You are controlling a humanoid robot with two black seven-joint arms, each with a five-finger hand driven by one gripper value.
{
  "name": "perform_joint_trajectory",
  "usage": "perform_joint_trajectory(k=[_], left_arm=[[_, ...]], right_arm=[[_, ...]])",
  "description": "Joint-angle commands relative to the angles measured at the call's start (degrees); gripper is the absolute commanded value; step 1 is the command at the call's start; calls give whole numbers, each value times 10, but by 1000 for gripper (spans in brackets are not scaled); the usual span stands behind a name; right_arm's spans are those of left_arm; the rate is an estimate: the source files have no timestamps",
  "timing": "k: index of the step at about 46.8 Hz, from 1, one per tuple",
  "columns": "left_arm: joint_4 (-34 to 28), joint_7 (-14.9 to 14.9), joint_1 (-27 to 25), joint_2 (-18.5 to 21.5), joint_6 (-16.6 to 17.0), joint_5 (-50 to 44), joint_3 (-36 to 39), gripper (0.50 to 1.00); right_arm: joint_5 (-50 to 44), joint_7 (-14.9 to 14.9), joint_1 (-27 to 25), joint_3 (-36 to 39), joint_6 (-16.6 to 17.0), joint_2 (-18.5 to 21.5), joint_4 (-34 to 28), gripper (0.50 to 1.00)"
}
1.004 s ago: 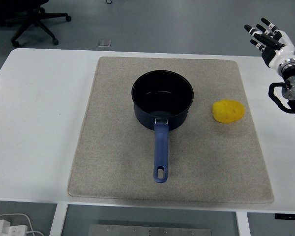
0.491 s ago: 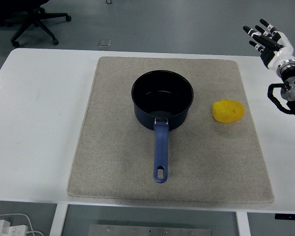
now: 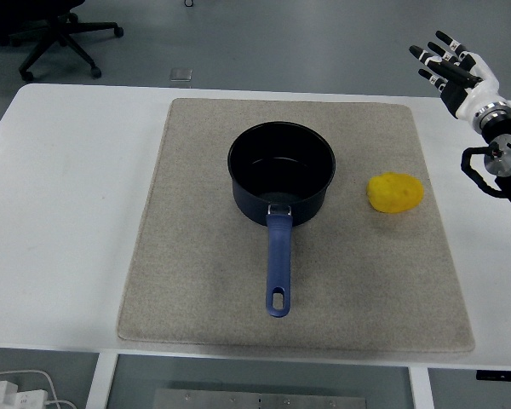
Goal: Put the potato in the blue pot
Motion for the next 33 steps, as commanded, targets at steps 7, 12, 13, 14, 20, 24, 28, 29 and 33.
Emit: perform_joint_trajectory(k=[7, 12, 13, 14, 20, 24, 28, 29, 33], left_arm=[[0, 1, 0, 0, 0, 0, 0, 996], [0, 1, 0, 0, 0, 0, 0, 996], [0, 0, 0, 0, 0, 0, 0, 996], [0, 0, 0, 0, 0, 0, 0, 996], [0, 0, 0, 0, 0, 0, 1, 996], [0, 0, 0, 0, -2, 0, 1, 996], [0, 0, 0, 0, 0, 0, 1, 996], [0, 0, -1, 0, 0, 0, 1, 996], [0, 0, 0, 0, 0, 0, 1, 996]], right_arm=[[-64, 1, -1, -47, 18, -19, 9, 928], [-84, 2, 2, -65, 20, -39, 26, 926], [-85, 2, 3, -68, 21, -40, 27, 926], [-88, 2, 3, -72, 21, -41, 28, 926], [-131, 7, 5, -98, 21, -51, 31, 926], [-172, 22, 5, -114, 21, -56, 31, 926], [-212, 29, 5, -132, 27, -66, 32, 926], [-220, 32, 5, -137, 29, -69, 32, 926], [-241, 40, 6, -147, 41, -79, 32, 926]])
